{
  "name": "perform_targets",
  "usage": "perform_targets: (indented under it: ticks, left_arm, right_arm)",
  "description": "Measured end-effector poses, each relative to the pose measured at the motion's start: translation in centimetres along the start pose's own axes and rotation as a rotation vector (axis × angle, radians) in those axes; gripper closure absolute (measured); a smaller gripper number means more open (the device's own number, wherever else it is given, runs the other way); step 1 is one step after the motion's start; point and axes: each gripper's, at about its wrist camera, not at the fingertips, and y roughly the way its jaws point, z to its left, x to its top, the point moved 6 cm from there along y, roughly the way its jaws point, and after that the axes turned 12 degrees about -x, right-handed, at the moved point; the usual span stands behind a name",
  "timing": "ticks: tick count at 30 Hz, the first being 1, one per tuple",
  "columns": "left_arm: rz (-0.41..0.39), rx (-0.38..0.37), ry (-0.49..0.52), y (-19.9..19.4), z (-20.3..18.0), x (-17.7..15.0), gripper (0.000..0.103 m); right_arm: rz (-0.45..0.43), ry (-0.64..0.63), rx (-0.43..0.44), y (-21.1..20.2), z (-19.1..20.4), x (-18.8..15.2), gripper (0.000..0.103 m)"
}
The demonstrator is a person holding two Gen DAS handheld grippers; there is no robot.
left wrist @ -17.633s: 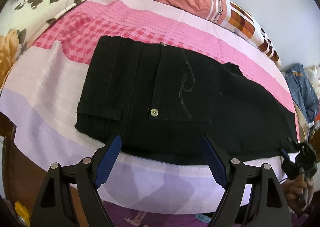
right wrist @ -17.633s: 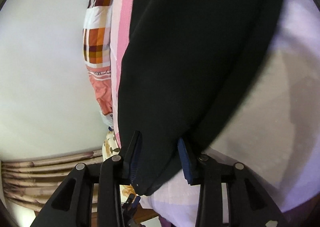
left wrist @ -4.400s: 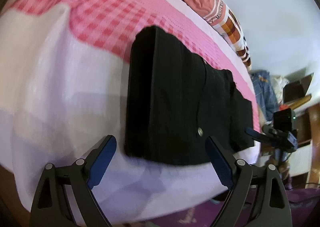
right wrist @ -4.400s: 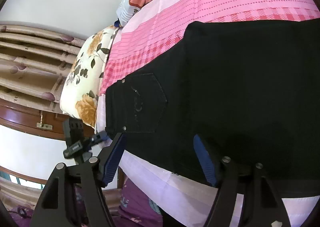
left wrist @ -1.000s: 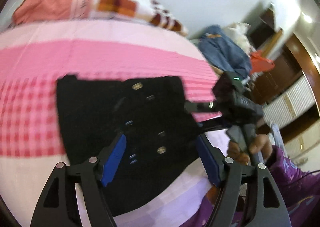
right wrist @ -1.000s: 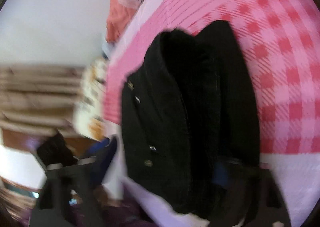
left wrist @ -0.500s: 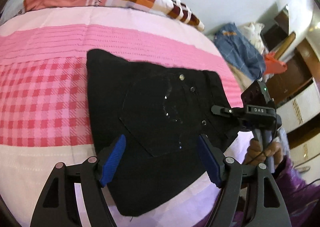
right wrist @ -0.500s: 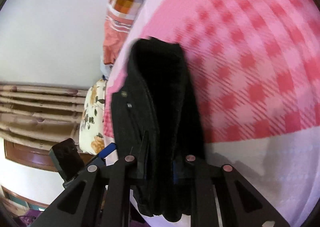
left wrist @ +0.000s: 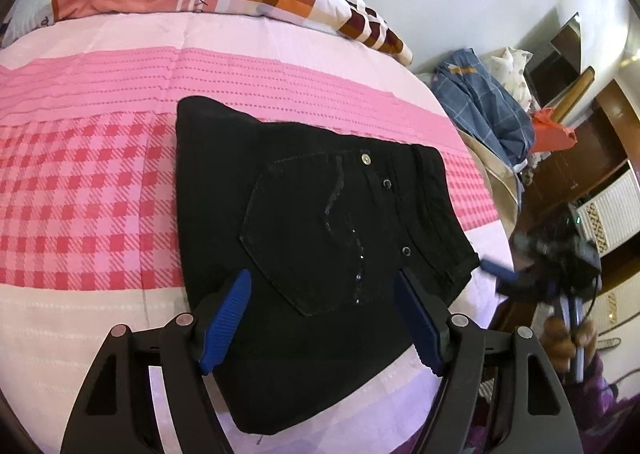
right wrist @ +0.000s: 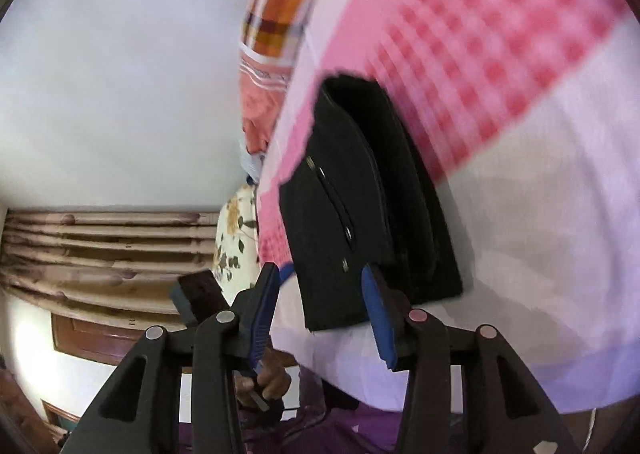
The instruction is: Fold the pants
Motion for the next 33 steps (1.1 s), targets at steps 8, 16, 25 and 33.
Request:
perform_targets:
  ticks: [8, 16, 25, 33]
  left_arm:
    - [0.018, -0.018, -0.021, -0.1, 0.4, -1.1, 0.029]
    - [0.020, -0.016, -0.005, 0.1, 0.0, -1.9, 0.029]
    - [-0.034, -0.010, -0.024, -2.1, 0.6, -1.8, 0.029]
    - [-0.021, 0.026, -0.050, -1.6, 2.3, -2.6, 0.026]
  right_arm:
    - [-0.014, 0.128, -0.026, 1.3, -1.6, -0.2, 0.056]
    - [-0.121, 0.079, -0.100, 2.7, 0.2, 0.2, 0.085]
    - [-0.129, 0.000, -0.167, 1.8, 0.3, -1.7, 0.089]
    - [-0.090, 0.117, -0.106, 3.3, -2.6, -1.2, 0.090]
